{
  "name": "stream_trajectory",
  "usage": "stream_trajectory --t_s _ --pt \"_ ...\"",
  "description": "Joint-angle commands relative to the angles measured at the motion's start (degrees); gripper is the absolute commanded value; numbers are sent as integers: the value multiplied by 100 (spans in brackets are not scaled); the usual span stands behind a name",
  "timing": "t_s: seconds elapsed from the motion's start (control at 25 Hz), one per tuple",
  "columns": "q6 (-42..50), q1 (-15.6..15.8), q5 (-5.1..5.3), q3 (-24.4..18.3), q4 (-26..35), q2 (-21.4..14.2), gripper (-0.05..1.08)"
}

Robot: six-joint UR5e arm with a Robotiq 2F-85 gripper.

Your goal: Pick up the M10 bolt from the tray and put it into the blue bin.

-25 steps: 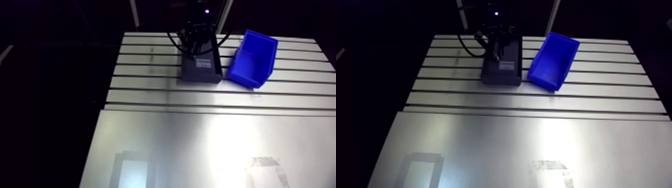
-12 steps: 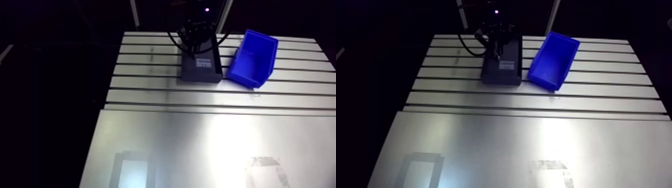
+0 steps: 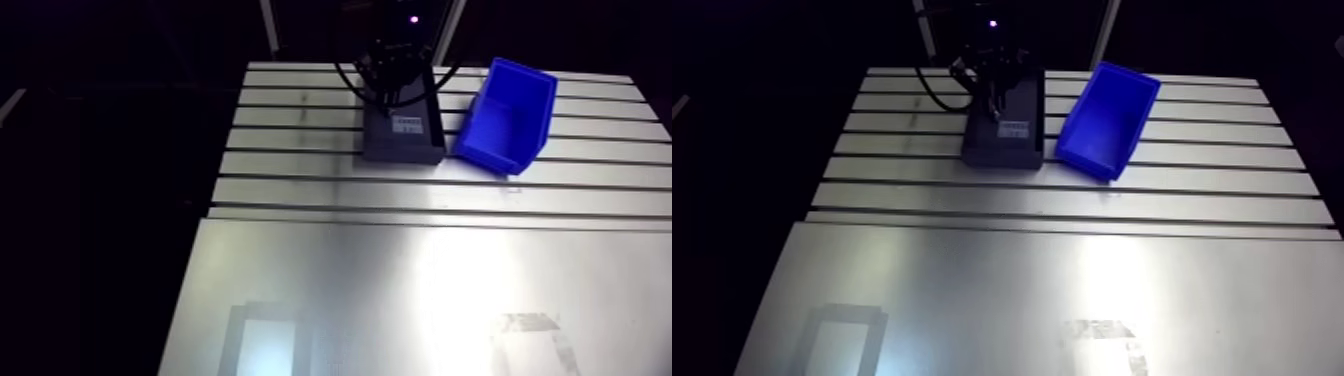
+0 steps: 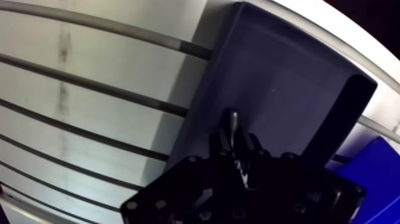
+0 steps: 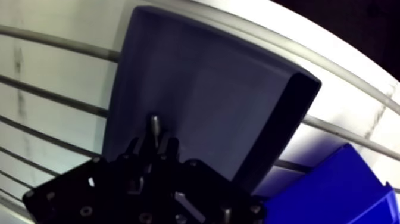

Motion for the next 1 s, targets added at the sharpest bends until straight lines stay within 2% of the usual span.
stream_trajectory --t_s 0.04,0.2,0.64,0.72,0.84,0.96,1.0 --pt "-9 0 9 -7 0 -22 82" --pt "-88 18 62 -24 52 -93 86" --pt "-721 -97 9 -182 1107 -1306 103" --pt "-1055 -149 0 -244 1301 -1578 107" --pt "-1653 -299 9 -385 1503 -1807 107" --pt "-3007 -387 35 -552 1907 -1912 107" --pt "-3525 -431 9 -587 1925 -1948 107"
